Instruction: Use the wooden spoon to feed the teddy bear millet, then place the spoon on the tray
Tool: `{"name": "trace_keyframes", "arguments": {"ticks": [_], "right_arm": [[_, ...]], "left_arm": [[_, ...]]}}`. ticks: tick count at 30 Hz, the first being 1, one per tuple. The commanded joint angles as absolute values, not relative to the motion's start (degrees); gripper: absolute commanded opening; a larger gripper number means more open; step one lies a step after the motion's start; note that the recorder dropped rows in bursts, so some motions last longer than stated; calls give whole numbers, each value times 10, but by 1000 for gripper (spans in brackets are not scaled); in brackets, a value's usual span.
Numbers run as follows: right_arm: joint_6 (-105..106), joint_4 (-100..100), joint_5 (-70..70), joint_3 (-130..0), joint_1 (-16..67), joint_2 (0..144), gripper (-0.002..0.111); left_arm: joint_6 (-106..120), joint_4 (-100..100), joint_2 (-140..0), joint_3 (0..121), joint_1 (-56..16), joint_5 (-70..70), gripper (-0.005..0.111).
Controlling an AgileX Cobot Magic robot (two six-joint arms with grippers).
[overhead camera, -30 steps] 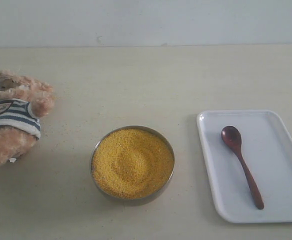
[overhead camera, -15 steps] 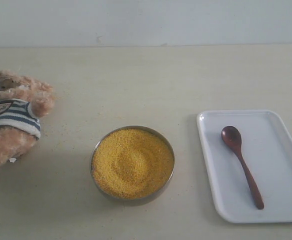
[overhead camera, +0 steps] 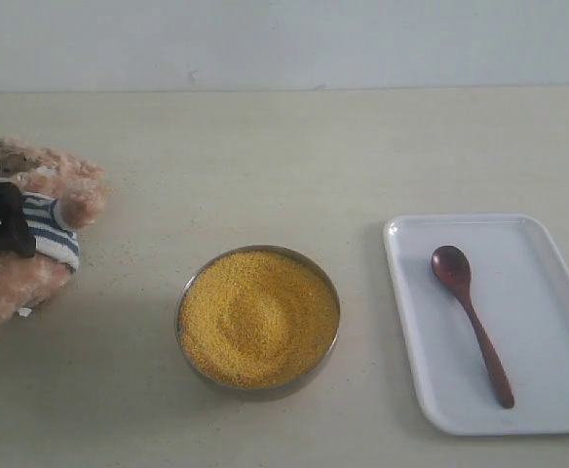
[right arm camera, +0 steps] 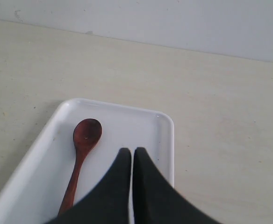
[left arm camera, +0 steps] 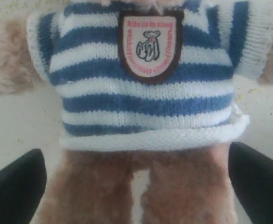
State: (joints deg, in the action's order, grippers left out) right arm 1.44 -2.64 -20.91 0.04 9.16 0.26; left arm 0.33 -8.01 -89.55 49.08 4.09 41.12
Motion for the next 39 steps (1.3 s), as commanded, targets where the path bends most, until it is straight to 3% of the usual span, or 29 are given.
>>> {"name": "trace_keyframes", "arguments": {"ticks": [1,17,19,20,22,24,25,33,39], "right_arm": [[19,-29,-209,0,91,0,1],[19,-29,-209,0,91,0,1],[19,-29,-209,0,91,0,1],[19,-29,-209,0,91,0,1],[19,-29,-209,0,91,0,1],[19,-29,-209,0,91,0,1],[19,-29,-209,0,91,0,1],[19,-29,-209,0,91,0,1],[19,-29,-209,0,91,0,1]], "left_arm": [[11,-88,-932,489,38,391,109],[116,-187,-1004,476,38,389,108],[116,-180,-1004,476,38,391,99],[116,-180,-1004,476,38,394,89],[124,-180,-1003,476,38,400,58],[154,-180,-999,480,38,416,17],[167,-180,-996,481,38,422,4],[229,-184,-895,494,34,454,4],[343,-182,-813,491,-10,481,4]]}}
